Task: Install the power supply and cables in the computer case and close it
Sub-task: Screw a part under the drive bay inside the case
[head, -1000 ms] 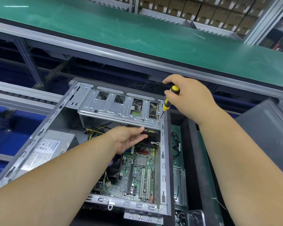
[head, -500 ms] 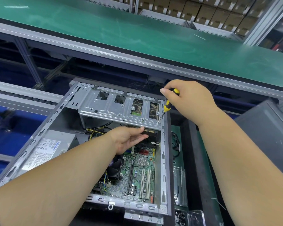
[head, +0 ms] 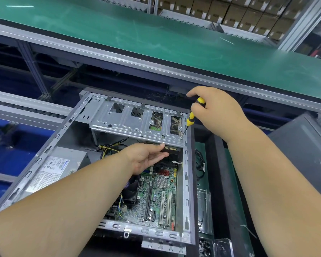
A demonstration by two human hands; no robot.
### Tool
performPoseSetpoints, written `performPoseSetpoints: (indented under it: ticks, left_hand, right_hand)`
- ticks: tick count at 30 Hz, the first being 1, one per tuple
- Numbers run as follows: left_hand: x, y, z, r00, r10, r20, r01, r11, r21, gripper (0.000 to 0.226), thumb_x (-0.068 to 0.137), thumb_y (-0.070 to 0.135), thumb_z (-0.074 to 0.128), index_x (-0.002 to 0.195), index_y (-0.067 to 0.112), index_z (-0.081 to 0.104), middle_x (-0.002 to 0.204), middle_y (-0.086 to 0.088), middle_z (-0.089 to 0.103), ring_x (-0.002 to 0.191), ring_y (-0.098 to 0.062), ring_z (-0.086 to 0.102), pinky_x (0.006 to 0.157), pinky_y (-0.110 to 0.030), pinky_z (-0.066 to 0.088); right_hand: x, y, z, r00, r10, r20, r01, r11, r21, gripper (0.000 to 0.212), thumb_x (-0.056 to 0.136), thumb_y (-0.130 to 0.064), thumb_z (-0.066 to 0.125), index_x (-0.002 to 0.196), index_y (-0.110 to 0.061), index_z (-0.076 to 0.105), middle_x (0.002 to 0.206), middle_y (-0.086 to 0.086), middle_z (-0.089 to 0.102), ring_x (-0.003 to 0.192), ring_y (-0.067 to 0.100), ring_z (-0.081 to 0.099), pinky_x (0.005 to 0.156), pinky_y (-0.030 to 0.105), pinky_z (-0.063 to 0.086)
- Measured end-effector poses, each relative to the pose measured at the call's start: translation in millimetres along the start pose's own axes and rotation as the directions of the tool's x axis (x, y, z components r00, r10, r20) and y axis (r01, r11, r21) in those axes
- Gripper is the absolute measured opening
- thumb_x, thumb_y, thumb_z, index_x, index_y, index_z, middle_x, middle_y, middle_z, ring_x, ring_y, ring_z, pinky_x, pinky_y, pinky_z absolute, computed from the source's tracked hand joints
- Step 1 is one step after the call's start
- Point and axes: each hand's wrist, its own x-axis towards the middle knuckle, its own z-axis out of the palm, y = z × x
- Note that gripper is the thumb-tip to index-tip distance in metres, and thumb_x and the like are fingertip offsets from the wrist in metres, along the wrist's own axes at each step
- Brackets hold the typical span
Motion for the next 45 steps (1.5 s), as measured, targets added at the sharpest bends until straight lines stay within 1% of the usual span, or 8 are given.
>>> performPoseSetpoints:
  ticks: [6,9,12,17,21,31,39,45]
  left_hand:
    - [-0.4,-0.4,0.9,1.0,0.0,-0.006,0.0,1.0,-0.013,0.021,0.081,0.0,0.071,0.098,-0.007,0.062,0.086,-0.021,0.073,0.087,-0.026,0.073,0.065,-0.025,0.06]
    - [-0.8,-0.1,1.1,1.0,-0.002,-0.009,0.002,1.0,-0.015,0.023,0.08,0.0,0.071,0.1,-0.007,0.061,0.087,-0.021,0.073,0.087,-0.026,0.073,0.063,-0.025,0.06]
    - [-1.1,0.2,1.0,1.0,-0.004,-0.009,0.003,1.0,-0.012,0.025,0.08,0.0,0.072,0.101,-0.007,0.062,0.089,-0.021,0.073,0.088,-0.026,0.073,0.062,-0.024,0.06]
    - [-1.2,0.3,1.3,1.0,-0.008,-0.013,0.008,1.0,-0.011,0.024,0.08,0.0,0.072,0.1,-0.007,0.062,0.089,-0.022,0.073,0.088,-0.026,0.073,0.061,-0.024,0.06]
    - [-1.9,0.5,1.3,1.0,-0.008,-0.013,0.008,1.0,-0.011,0.023,0.081,0.0,0.072,0.1,-0.007,0.062,0.09,-0.022,0.073,0.088,-0.026,0.073,0.061,-0.024,0.06]
    - [-0.5,0.1,1.5,1.0,0.0,-0.018,0.0,1.0,0.007,0.02,0.082,0.001,0.071,0.099,-0.006,0.062,0.09,-0.022,0.073,0.087,-0.025,0.073,0.065,-0.025,0.06]
    - [0.9,-0.1,0.2,1.0,0.001,-0.017,-0.001,1.0,0.015,0.024,0.08,0.001,0.072,0.1,-0.006,0.062,0.091,-0.022,0.073,0.086,-0.025,0.073,0.063,-0.023,0.06]
    - [0.3,0.0,1.1,1.0,0.002,-0.02,-0.001,1.0,0.01,0.027,0.078,0.001,0.073,0.102,-0.006,0.061,0.088,-0.021,0.073,0.085,-0.025,0.074,0.059,-0.022,0.058]
  right_hand:
    - [-0.9,0.9,2.3,1.0,0.023,-0.02,-0.025,0.996,-0.091,0.032,0.096,-0.057,0.039,0.098,-0.037,0.064,0.076,-0.013,0.061,0.075,0.013,0.056,0.057,0.027,0.039]
    - [-1.2,2.1,1.2,1.0,-0.008,0.003,0.008,1.0,-0.027,0.028,0.092,-0.038,0.046,0.115,-0.036,0.062,0.092,-0.015,0.059,0.089,0.015,0.055,0.064,0.028,0.039]
    - [-2.1,2.0,1.1,0.999,-0.014,-0.03,0.012,0.999,-0.043,0.035,0.094,-0.036,0.05,0.128,-0.037,0.054,0.077,-0.016,0.051,0.079,0.016,0.051,0.056,0.025,0.033]
    - [-1.9,-0.7,-0.3,1.0,0.013,0.026,-0.011,0.999,-0.05,0.023,0.095,-0.052,0.046,0.1,-0.036,0.061,0.081,-0.01,0.062,0.077,0.015,0.054,0.062,0.031,0.044]
    - [-2.8,-0.6,-3.9,0.992,-0.015,0.125,0.016,1.0,-0.006,0.01,0.097,-0.039,0.049,0.095,-0.03,0.053,0.074,-0.008,0.054,0.068,0.013,0.049,0.053,0.028,0.031]
    - [3.2,-10.6,3.0,0.993,0.111,0.04,-0.106,0.988,-0.115,0.04,0.095,-0.045,0.056,0.07,-0.022,0.035,0.067,-0.002,0.048,0.062,0.017,0.043,0.049,0.028,0.025]
    - [-4.3,-7.7,9.7,0.973,0.229,0.003,-0.229,0.973,-0.002,0.033,0.097,-0.046,0.05,0.085,-0.016,0.044,0.08,0.004,0.061,0.073,0.026,0.055,0.058,0.033,0.036]
    - [-9.6,-12.2,7.9,0.986,0.14,0.086,-0.152,0.978,0.143,0.02,0.097,-0.035,0.055,0.09,-0.019,0.044,0.085,0.002,0.056,0.074,0.021,0.056,0.057,0.032,0.04]
